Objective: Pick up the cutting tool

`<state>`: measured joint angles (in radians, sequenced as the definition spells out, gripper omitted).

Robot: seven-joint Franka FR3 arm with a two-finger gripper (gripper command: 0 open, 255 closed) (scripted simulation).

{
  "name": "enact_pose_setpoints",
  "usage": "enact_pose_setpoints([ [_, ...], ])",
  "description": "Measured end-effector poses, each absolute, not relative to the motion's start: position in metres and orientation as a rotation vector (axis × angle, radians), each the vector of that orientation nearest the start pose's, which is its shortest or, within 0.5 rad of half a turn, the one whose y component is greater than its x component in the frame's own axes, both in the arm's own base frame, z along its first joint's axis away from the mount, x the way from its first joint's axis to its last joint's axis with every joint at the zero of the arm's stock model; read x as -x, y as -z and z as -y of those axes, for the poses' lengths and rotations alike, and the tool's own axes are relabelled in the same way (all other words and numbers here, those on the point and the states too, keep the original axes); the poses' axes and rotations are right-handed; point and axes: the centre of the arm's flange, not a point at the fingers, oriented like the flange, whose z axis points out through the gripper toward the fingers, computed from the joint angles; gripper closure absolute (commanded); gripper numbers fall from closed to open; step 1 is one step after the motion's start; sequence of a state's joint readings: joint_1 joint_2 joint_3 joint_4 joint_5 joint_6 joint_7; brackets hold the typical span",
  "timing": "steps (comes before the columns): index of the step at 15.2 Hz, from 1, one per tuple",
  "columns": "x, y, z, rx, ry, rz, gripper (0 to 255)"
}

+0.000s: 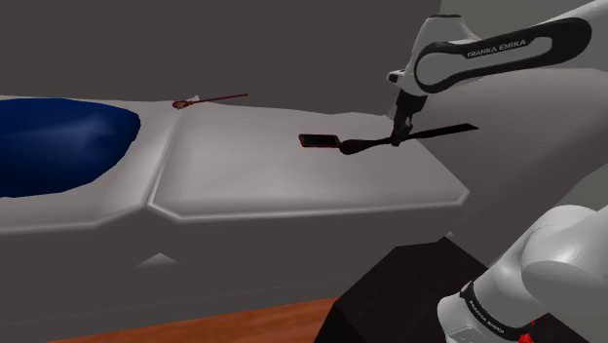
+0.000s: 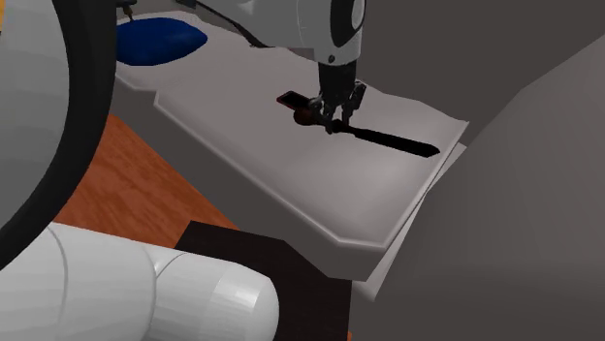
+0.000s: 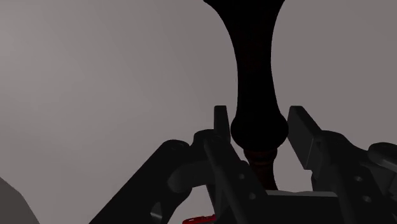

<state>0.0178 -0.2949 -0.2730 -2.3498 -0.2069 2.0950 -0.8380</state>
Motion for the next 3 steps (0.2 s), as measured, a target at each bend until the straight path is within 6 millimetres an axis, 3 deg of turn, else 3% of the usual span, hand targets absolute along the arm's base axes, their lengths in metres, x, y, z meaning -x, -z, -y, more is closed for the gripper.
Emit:
enact_pose_setpoints([
  [3, -0.4398, -0.4591, 0.1294, 3.053, -0.039, 1.104, 255],
])
